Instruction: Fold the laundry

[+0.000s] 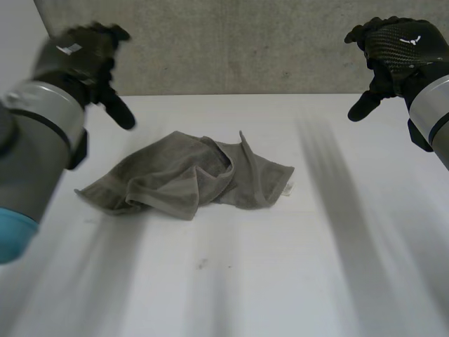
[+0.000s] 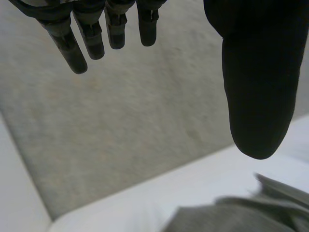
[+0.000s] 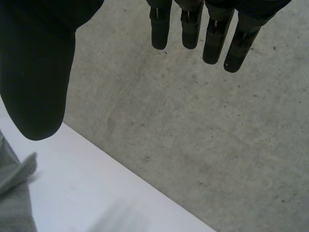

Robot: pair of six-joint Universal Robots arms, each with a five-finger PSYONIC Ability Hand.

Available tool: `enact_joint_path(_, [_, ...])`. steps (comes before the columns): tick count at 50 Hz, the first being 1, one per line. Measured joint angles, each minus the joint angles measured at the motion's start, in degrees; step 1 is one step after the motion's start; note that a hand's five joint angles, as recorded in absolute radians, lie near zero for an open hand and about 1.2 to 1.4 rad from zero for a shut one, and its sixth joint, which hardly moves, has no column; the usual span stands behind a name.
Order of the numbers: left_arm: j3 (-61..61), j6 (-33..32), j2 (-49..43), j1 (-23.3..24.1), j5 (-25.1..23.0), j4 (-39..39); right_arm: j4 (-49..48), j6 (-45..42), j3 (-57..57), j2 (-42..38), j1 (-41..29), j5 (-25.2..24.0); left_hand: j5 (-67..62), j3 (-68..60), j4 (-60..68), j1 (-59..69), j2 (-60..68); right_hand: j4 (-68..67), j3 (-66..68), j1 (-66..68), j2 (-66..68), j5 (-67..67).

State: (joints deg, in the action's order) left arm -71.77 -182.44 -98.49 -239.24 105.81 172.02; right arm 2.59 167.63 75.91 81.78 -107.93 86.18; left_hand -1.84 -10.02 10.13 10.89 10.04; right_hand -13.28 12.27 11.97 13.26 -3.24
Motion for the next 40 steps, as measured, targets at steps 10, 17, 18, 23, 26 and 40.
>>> enact_joint_path(10, [2.3,0.48,2.05,-6.71,-0.49,-5.91,6.22,5.45,-2.74,0.18,0.31,0.96,0.0,-1.36,1.16,0.2,1.37,0.0,0.0,0.0,0.0,0.0])
enact_joint_path(17, [5.11,2.8,1.68,-7.42,-0.77,-12.43,6.87,6.09,-3.13,0.14,0.47,1.12,-0.01,-1.52,1.4,0.2,1.52,0.0,0.0,0.0,0.0,0.0])
enact_joint_path(18, [5.49,3.31,1.65,-7.5,-0.79,-13.12,6.84,6.07,-3.13,0.13,0.5,1.12,-0.05,-1.61,1.42,0.21,1.59,0.0,0.0,0.0,0.0,0.0])
enact_joint_path(23, [6.35,4.46,1.62,-7.91,-0.81,-14.26,6.68,5.86,-2.91,-0.03,0.53,1.11,-0.08,-1.69,1.45,0.21,1.68,0.0,0.0,0.0,0.0,0.0])
enact_joint_path(26, [6.45,4.63,1.62,-8.13,-0.89,-14.26,6.6,5.76,-2.74,-0.1,0.49,1.09,-0.09,-1.69,1.45,0.21,1.68,0.0,0.0,0.0,0.0,0.0])
enact_joint_path(40, [4.1,5.73,-0.15,-8.46,-7.81,-13.59,6.81,-0.77,-2.14,-1.95,0.1,-1.17,-0.15,-1.7,1.64,0.21,1.73,0.0,0.0,0.0,0.0,0.0])
